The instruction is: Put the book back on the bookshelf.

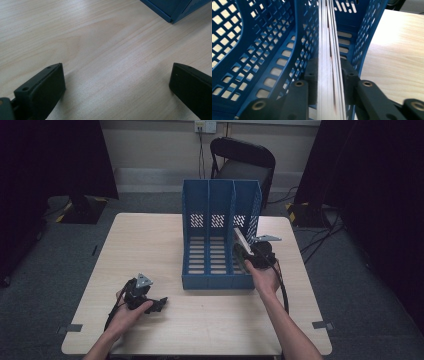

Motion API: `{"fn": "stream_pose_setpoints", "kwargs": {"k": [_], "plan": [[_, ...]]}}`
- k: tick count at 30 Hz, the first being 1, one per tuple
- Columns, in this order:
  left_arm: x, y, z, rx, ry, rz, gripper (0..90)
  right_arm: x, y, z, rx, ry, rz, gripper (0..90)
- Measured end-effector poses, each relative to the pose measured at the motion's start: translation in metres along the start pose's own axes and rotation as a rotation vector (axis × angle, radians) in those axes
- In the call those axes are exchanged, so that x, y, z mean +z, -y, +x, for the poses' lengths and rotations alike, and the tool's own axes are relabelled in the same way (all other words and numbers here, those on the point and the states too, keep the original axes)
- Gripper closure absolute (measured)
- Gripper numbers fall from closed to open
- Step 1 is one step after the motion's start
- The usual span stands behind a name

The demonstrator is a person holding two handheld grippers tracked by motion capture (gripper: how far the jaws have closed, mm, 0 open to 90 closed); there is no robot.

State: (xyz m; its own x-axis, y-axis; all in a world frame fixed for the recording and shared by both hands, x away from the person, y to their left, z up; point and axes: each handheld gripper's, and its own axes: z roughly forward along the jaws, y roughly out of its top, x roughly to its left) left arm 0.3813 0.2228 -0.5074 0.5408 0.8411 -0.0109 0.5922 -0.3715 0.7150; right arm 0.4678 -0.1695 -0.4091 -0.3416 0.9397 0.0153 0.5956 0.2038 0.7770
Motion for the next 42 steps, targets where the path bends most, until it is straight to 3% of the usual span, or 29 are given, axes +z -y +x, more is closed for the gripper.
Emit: {"fn": "stream_pose_setpoints", "kwargs": {"k": [10, 20, 33, 42], "plan": [[0.0, 0.0, 0.0, 0.002, -0.002, 0.001, 0.0, 0.001, 0.001, 0.004, 0.041, 0.096, -0.049, 76.7], [0.001, -0.001, -0.001, 0.006, 0.004, 0.002, 0.0, 0.004, -0.003, 0.003, 0.132, 0.165, -0.086, 76.8], [0.003, -0.003, -0.001, 0.019, 0.011, 0.003, 0.0, 0.014, -0.007, 0.001, 0.199, 0.215, -0.083, 76.8], [0.003, -0.003, -0.001, 0.019, 0.011, 0.003, 0.0, 0.016, -0.007, 0.004, 0.203, 0.245, -0.084, 76.7]]}}
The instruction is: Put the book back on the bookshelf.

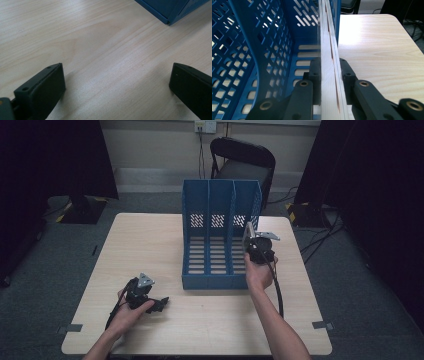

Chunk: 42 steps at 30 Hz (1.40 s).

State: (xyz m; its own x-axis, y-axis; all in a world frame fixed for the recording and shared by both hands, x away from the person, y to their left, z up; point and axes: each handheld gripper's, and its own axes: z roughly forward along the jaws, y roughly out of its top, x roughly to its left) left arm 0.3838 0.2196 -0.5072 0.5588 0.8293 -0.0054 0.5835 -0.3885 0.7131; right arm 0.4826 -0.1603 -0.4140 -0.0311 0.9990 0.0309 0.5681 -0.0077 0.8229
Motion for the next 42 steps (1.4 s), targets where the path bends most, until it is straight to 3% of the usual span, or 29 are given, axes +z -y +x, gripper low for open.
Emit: {"fn": "stream_pose_setpoints", "kwargs": {"k": [25, 42], "plan": [[-0.0006, 0.001, -0.0013, -0.002, 0.001, -0.003, 0.0, -0.0005, 0.0001, 0.0008, -0.033, 0.014, 0.008, 74.7], [-0.0013, 0.0014, -0.0016, 0.003, 0.002, -0.001, 0.0, -0.0013, -0.0039, 0.0001, -0.041, -0.029, 0.001, 54.6]]}}
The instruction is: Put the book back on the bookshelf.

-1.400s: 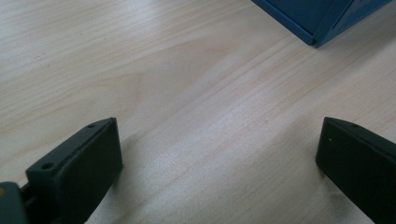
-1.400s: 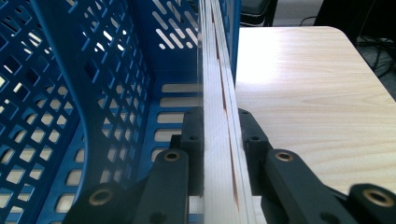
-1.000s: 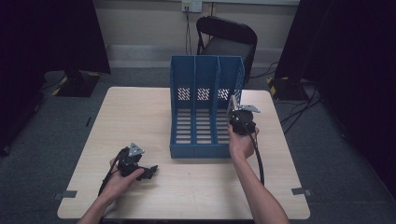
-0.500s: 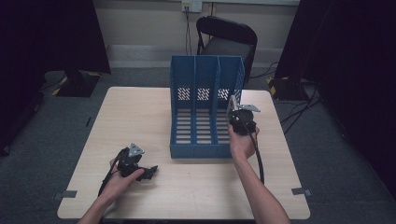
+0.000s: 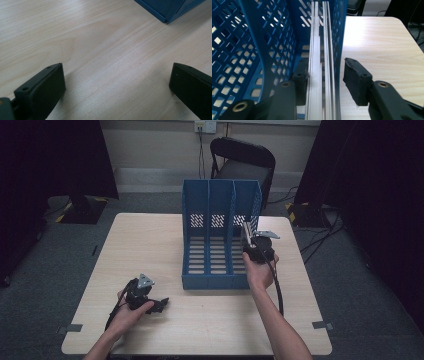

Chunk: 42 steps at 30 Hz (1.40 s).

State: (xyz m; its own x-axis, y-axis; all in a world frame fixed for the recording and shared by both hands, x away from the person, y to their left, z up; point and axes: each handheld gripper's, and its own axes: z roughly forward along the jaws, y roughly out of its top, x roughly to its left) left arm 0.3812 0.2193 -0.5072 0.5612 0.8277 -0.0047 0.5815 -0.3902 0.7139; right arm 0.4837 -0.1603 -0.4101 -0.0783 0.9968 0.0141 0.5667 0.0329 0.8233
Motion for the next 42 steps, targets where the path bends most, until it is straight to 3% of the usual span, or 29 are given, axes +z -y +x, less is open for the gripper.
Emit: {"fn": "stream_pose_setpoints", "kwargs": {"k": [20, 28, 34, 42], "plan": [[-0.001, 0.001, 0.0, 0.004, 0.005, 0.0, 0.0, -0.009, -0.004, 0.0, -0.024, -0.083, -0.049, 44.1], [-0.002, 0.002, 0.002, 0.019, 0.02, -0.001, 0.0, -0.01, 0.003, -0.002, -0.045, -0.144, -0.008, 32.7], [-0.002, 0.002, 0.002, 0.021, 0.02, 0.0, 0.0, -0.019, 0.007, -0.008, -0.046, -0.152, -0.067, 29.0], [-0.002, 0.002, 0.005, 0.013, 0.013, 0.0, 0.0, -0.025, 0.004, -0.016, -0.04, -0.24, -0.07, 21.6]]}}
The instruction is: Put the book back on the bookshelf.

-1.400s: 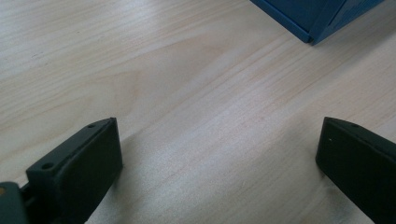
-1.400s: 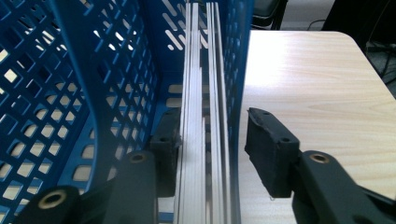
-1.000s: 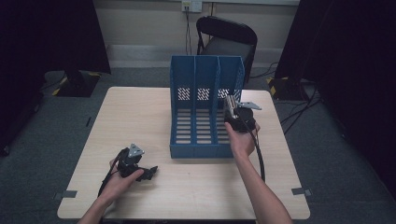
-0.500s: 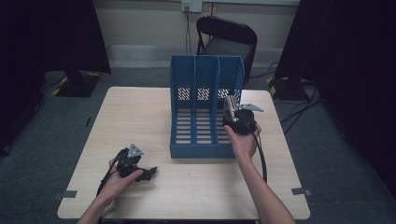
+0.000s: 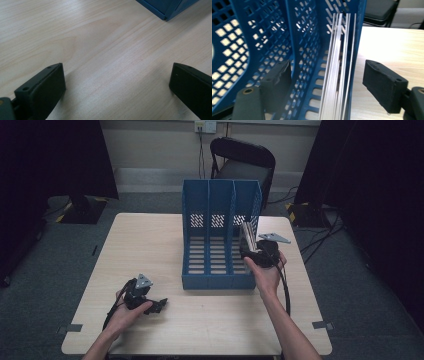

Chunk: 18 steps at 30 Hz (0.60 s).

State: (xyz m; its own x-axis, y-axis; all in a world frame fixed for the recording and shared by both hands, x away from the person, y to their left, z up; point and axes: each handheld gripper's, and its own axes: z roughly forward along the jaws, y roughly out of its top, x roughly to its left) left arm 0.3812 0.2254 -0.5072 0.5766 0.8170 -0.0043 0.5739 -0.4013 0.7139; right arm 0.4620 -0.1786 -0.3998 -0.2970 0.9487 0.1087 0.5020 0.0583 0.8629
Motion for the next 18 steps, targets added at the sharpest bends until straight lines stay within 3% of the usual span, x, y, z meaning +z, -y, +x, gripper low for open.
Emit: {"fn": "stream_pose_setpoints", "kwargs": {"k": [8, 14, 18], "plan": [[0.0, 0.0, 0.0, 0.0, 0.0, 0.001, 0.0, -0.011, 0.002, -0.004, 0.018, -0.063, -0.004, 16.2], [0.0, 0.0, 0.001, -0.007, -0.003, 0.001, 0.0, -0.025, 0.008, -0.005, -0.034, -0.087, -0.002, 14.2], [0.0, 0.001, 0.001, -0.013, -0.008, 0.0, 0.0, -0.035, 0.013, -0.007, -0.039, -0.113, -0.007, 14.0]]}}
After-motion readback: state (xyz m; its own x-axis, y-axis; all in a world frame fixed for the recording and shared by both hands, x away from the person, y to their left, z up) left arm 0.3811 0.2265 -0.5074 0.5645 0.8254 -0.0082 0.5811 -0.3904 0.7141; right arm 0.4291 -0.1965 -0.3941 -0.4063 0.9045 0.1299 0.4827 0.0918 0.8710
